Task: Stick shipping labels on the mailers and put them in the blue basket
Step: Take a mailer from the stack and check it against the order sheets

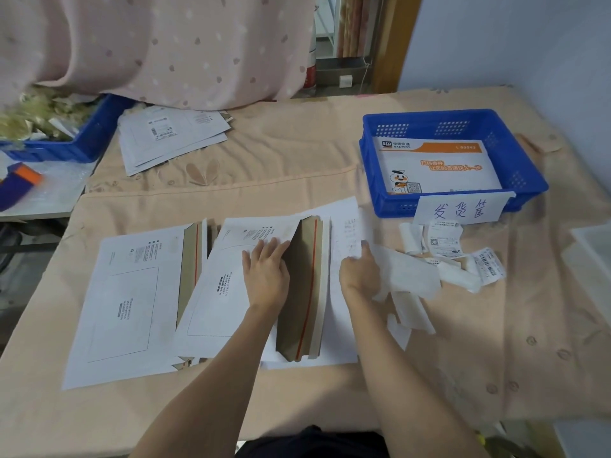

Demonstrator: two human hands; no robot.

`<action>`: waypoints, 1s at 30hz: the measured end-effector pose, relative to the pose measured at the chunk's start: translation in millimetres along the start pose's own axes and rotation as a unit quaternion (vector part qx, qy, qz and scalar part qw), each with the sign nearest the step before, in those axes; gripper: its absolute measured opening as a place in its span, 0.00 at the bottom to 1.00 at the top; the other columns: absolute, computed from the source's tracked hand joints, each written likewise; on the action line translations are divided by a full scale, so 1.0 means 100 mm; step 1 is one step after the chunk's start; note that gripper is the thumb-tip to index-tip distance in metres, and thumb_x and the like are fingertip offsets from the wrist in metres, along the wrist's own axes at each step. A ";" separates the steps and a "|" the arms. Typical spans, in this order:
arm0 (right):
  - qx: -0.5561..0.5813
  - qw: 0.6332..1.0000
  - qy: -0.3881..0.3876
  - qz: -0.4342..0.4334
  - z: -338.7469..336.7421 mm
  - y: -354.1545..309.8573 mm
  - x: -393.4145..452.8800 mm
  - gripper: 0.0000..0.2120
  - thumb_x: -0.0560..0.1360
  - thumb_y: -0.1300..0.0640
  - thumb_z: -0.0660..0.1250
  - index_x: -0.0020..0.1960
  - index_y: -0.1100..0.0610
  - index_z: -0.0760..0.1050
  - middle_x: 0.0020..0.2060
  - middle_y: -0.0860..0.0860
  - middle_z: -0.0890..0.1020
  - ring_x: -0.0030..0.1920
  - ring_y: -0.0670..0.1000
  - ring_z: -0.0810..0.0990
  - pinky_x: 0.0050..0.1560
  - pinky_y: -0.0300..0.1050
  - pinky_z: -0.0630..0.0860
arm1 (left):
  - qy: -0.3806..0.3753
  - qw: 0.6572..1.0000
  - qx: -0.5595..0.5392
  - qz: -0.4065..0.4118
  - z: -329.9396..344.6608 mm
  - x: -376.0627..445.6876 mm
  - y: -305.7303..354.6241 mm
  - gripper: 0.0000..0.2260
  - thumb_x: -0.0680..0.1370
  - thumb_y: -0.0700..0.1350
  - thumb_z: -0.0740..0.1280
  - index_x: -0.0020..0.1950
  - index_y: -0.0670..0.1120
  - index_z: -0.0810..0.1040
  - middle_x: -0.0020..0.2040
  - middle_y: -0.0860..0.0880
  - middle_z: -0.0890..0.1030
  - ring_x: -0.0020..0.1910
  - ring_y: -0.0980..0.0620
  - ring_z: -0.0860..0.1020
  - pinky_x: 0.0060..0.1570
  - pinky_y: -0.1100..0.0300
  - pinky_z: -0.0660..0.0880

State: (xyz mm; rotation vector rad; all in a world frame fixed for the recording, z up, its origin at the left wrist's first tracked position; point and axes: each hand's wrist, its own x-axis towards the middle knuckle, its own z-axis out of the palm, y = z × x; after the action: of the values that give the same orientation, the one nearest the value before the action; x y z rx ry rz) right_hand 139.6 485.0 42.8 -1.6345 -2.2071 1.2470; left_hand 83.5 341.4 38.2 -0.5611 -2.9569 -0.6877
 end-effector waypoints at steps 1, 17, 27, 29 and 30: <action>-0.004 1.000 0.000 -0.004 -0.01 -0.03 0.00 0.25 0.79 0.61 0.56 0.75 0.49 0.62 0.64 0.53 0.77 0.59 0.58 0.77 0.48 0.48 0.73 | -0.002 1.000 0.000 -0.001 -0.01 0.00 -0.01 0.18 0.79 0.35 0.60 0.66 0.49 0.76 0.68 0.47 0.74 0.72 0.43 0.66 0.74 0.46 0.50; 0.184 0.972 0.018 0.143 -0.34 0.07 0.31 0.20 0.77 0.61 0.56 0.68 0.54 0.71 0.62 0.53 0.77 0.58 0.58 0.77 0.55 0.51 0.73 | 0.026 0.999 0.008 -0.045 -0.12 0.15 -0.26 0.17 0.81 0.39 0.57 0.68 0.50 0.74 0.71 0.47 0.71 0.74 0.44 0.62 0.75 0.47 0.47; 0.173 0.973 0.023 0.152 -0.40 0.01 0.37 0.18 0.78 0.61 0.56 0.66 0.56 0.72 0.62 0.54 0.78 0.59 0.59 0.77 0.58 0.51 0.73 | 0.023 0.998 0.055 -0.037 -0.18 0.26 -0.51 0.18 0.80 0.35 0.58 0.67 0.47 0.75 0.69 0.45 0.73 0.72 0.42 0.64 0.73 0.44 0.50; 0.172 0.974 0.021 0.146 -0.40 -0.03 0.38 0.19 0.77 0.61 0.56 0.67 0.56 0.72 0.63 0.54 0.78 0.59 0.59 0.77 0.59 0.53 0.74 | 0.018 0.998 0.055 -0.040 -0.17 0.26 -0.53 0.18 0.80 0.36 0.57 0.68 0.47 0.74 0.69 0.46 0.72 0.73 0.43 0.63 0.74 0.46 0.49; 0.171 0.975 0.020 0.140 -0.40 -0.05 0.38 0.18 0.77 0.61 0.56 0.65 0.55 0.73 0.62 0.53 0.78 0.58 0.58 0.77 0.58 0.53 0.75 | 0.016 0.998 0.055 -0.040 -0.17 0.26 -0.54 0.18 0.80 0.36 0.57 0.68 0.47 0.74 0.69 0.46 0.72 0.73 0.43 0.63 0.74 0.46 0.49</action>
State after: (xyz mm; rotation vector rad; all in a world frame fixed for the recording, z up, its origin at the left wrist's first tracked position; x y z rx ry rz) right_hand 142.2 537.9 58.3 -1.8422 -1.6594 1.5417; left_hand 39.9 298.1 34.4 -0.4204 -2.9791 -0.5311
